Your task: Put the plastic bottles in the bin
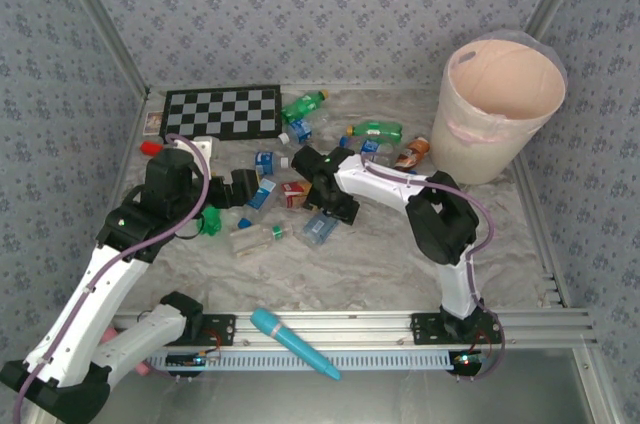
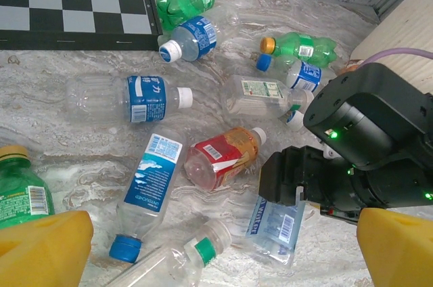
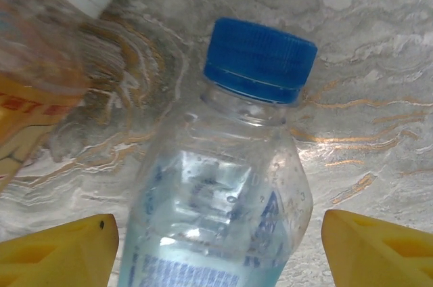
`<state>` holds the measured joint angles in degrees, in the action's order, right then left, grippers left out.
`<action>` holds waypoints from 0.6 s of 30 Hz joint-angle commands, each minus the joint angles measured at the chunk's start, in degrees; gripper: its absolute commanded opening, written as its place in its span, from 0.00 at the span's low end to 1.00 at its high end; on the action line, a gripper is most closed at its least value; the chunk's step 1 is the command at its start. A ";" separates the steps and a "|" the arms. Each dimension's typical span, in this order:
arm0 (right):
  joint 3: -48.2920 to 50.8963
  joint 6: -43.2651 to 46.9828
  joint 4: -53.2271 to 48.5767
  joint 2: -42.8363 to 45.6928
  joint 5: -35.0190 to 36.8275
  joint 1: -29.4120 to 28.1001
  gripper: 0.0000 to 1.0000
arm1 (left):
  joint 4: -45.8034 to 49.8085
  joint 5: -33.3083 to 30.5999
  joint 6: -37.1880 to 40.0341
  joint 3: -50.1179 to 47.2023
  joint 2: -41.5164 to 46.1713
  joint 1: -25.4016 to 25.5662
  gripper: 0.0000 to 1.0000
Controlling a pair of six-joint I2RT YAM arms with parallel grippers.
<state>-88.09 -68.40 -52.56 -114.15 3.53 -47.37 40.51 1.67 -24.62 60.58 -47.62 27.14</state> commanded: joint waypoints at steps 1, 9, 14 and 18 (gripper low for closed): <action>1.70 -0.75 -0.42 -0.77 -0.80 0.68 0.77 | 0.53 -0.46 1.11 0.59 0.68 0.29 1.00; 4.25 1.50 -0.58 -0.07 -1.04 2.10 0.72 | 0.53 0.04 1.51 0.90 0.49 0.29 1.00; 6.05 0.56 1.25 0.26 -1.95 2.81 0.76 | 0.53 0.77 1.07 0.55 0.49 0.29 1.00; 6.18 0.20 2.37 -0.52 -1.74 2.80 0.76 | 0.53 0.88 0.73 0.33 0.68 0.29 1.00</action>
<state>-82.26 -67.57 -50.39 -114.34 2.09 -44.58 40.53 1.96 -24.47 60.58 -47.62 27.14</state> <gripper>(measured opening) 0.763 0.997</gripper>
